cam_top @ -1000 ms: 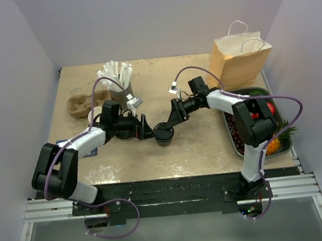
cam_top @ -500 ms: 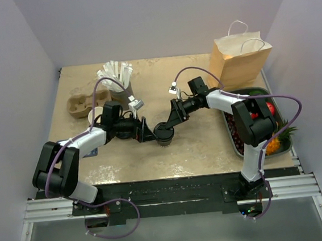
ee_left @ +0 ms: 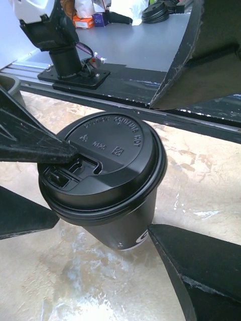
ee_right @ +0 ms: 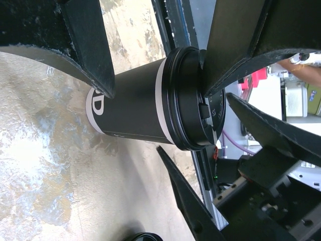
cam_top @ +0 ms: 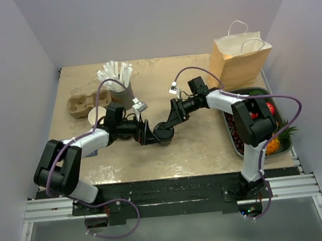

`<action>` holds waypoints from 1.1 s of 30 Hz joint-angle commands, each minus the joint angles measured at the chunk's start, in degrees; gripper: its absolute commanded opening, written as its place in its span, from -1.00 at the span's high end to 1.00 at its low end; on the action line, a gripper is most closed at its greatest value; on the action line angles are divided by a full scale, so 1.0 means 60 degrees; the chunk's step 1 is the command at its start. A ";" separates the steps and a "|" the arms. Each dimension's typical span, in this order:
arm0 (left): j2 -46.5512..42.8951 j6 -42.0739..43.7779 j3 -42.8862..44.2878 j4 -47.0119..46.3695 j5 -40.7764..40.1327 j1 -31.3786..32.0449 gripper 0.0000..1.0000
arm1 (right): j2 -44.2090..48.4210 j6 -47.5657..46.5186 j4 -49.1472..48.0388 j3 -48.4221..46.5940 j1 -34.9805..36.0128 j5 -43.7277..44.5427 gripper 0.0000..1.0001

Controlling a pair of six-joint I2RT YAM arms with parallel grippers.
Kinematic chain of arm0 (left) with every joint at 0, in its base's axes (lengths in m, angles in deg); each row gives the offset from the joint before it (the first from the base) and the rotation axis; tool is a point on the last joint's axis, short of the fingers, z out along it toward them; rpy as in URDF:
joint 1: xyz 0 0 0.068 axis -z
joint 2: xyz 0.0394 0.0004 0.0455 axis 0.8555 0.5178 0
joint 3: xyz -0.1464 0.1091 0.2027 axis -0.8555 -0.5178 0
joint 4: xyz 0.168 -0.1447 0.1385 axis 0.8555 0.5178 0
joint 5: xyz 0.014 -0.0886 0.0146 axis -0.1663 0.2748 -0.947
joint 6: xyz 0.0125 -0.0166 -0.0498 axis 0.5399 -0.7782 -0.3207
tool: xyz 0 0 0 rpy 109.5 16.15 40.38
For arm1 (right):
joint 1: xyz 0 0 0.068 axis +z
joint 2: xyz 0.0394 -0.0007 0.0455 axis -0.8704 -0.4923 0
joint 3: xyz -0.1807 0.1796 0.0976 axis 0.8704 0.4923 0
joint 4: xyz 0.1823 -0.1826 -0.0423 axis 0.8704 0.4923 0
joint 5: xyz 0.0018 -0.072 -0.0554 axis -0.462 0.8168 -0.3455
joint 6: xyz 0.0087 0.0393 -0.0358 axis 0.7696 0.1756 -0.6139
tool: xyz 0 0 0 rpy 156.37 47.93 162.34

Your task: Pack the takeout coffee

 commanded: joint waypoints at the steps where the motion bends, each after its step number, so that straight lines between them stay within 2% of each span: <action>1: 0.0276 0.0171 0.0448 -0.0086 -0.0365 0.0244 -0.99 | 0.0172 0.0081 -0.0297 0.0060 0.0083 0.0227 -0.42; 18: 0.0833 -0.1279 0.0419 -0.1359 0.0542 0.0244 -0.99 | 0.0142 0.0198 -0.0399 0.0119 0.0083 0.0257 -0.41; 25: 0.1111 -0.1221 0.0623 -0.0936 -0.0365 0.0244 -0.98 | 0.0113 0.0242 -0.0444 0.0133 0.0083 0.0271 -0.41; 33: 0.1316 0.0214 0.1063 0.0440 -0.1726 0.0376 -0.96 | 0.0113 0.0286 -0.0473 0.0309 0.0083 0.0345 -0.40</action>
